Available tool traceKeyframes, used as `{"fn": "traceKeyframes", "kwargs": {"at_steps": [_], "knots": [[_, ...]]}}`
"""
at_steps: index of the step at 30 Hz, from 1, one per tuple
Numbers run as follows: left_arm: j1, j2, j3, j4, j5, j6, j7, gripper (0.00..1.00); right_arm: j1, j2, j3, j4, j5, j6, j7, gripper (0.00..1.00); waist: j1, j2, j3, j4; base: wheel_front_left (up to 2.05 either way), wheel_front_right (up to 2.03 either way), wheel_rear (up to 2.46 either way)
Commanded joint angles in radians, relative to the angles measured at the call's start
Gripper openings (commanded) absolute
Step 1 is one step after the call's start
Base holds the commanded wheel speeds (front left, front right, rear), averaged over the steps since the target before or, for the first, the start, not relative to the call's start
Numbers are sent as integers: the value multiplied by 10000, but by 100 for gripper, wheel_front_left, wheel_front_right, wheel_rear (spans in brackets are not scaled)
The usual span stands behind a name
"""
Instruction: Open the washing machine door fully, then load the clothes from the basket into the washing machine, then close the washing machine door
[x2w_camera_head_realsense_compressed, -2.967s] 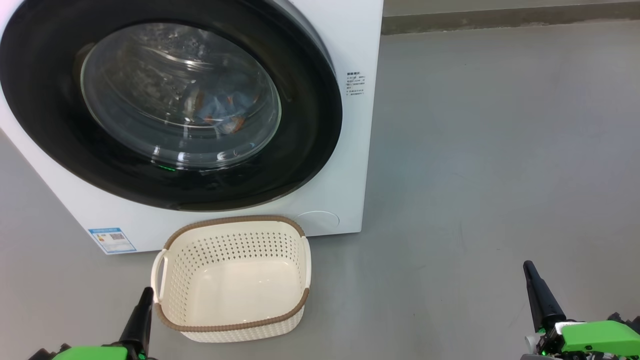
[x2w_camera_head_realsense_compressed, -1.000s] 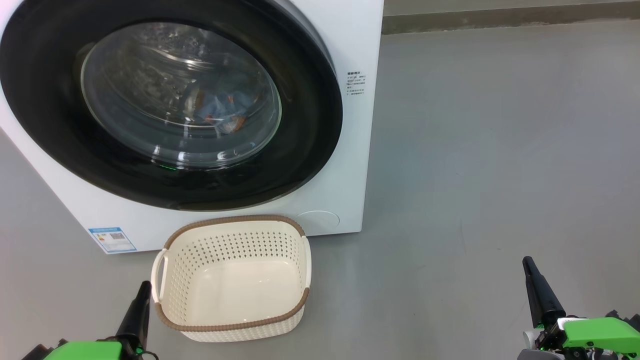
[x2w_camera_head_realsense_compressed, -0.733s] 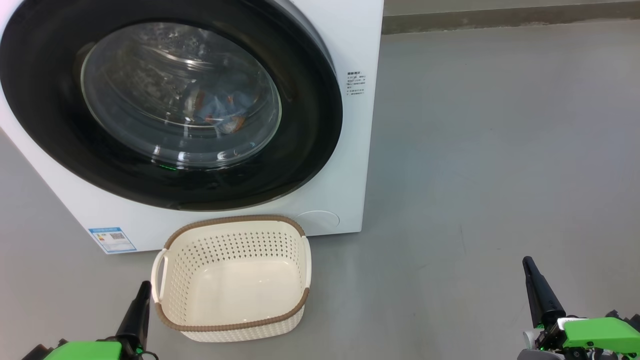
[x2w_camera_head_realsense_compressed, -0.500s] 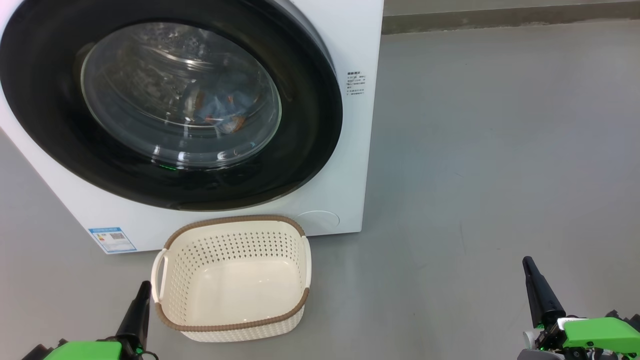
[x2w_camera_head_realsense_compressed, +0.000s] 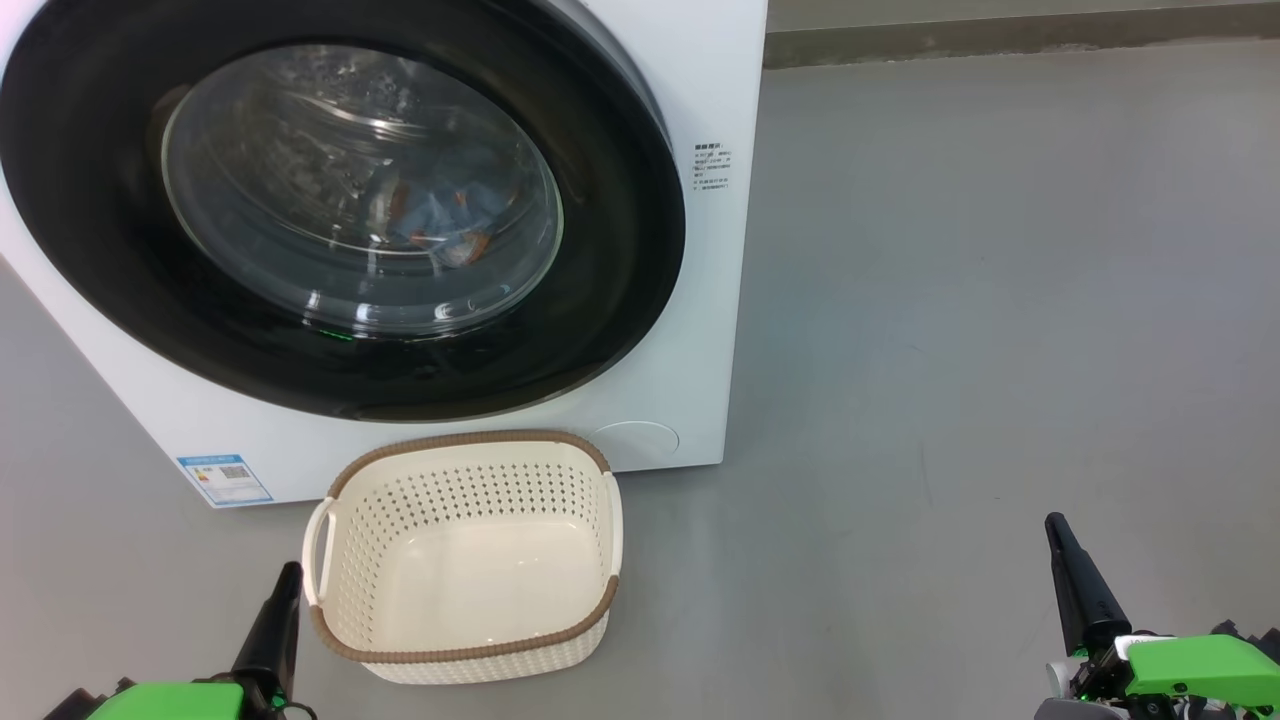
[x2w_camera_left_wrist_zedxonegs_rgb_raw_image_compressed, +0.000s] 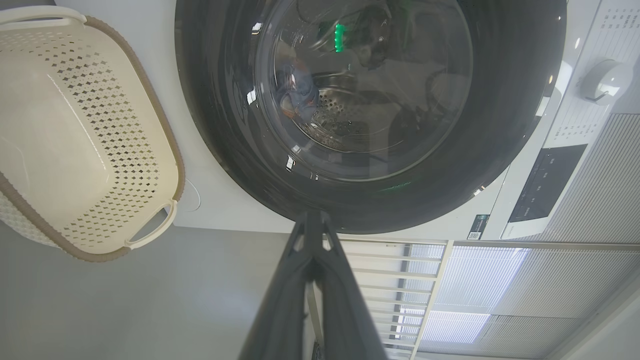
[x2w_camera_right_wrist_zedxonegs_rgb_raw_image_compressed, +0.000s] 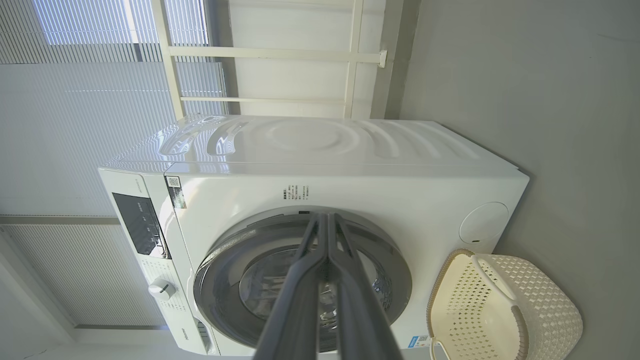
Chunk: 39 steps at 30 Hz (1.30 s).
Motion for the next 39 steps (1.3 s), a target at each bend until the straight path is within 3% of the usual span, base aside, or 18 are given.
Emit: {"fn": "traceKeyframes", "kwargs": {"at_steps": [1,39], "knots": [[-412,180,346,-191,-68,-27,65,0,-415,-41,242,-244,121,16,78,0,0,-1,0,0,0,0,0],[-412,178,349,-192,-65,-27,68,0,-414,-41,243,-244,122,16,77,0,0,-1,0,0,0,0,0]]}}
